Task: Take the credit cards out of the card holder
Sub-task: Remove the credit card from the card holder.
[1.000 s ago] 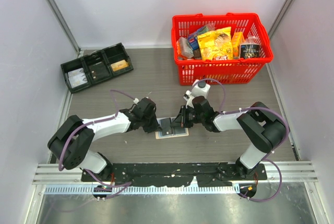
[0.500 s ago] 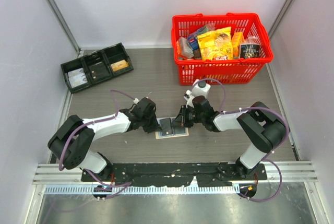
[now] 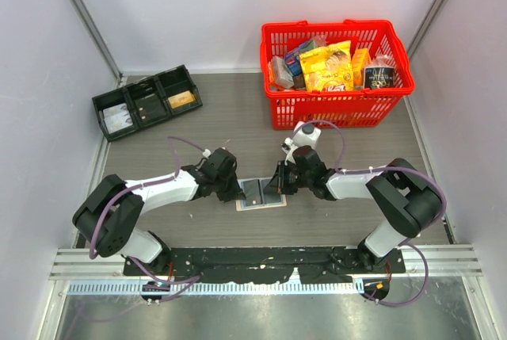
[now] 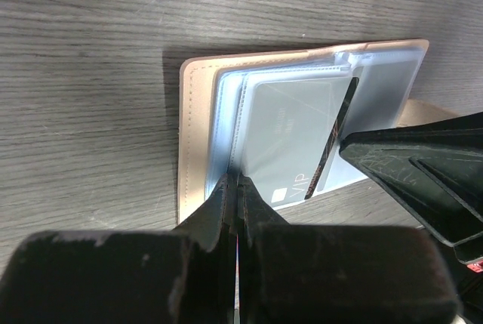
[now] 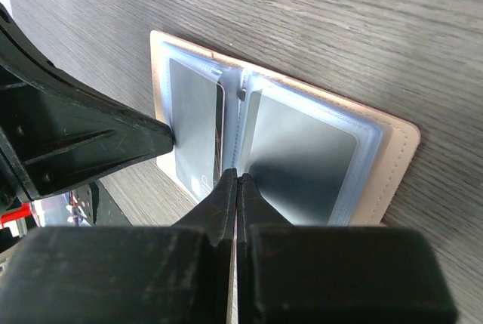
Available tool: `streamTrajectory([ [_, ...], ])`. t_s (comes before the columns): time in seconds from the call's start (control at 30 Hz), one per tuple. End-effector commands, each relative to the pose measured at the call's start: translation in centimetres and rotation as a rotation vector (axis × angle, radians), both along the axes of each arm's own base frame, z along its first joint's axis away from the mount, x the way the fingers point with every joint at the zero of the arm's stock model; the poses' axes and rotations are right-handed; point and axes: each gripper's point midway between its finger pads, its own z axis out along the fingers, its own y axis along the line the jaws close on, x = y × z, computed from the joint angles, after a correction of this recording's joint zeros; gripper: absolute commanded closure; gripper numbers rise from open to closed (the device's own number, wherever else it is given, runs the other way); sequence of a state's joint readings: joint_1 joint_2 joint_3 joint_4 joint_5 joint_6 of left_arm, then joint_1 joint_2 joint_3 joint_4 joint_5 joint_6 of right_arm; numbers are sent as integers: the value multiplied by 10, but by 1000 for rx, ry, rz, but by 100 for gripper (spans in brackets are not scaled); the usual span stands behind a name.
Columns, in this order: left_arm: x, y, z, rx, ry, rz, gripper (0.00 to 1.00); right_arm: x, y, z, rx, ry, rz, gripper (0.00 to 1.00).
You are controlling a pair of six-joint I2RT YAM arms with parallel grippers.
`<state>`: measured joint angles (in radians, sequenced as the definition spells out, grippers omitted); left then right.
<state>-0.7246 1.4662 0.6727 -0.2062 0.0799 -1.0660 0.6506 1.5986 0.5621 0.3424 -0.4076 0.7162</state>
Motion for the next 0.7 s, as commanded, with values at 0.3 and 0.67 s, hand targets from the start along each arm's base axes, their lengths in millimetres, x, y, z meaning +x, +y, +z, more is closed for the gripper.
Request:
streamTrajectory([
  [0.3, -23, 44, -33, 132, 89, 23, 100, 7, 27, 20, 42, -48, 17, 72],
  [0.67, -26, 61, -35, 132, 96, 53, 100, 6, 40, 8, -1, -45, 23, 63],
])
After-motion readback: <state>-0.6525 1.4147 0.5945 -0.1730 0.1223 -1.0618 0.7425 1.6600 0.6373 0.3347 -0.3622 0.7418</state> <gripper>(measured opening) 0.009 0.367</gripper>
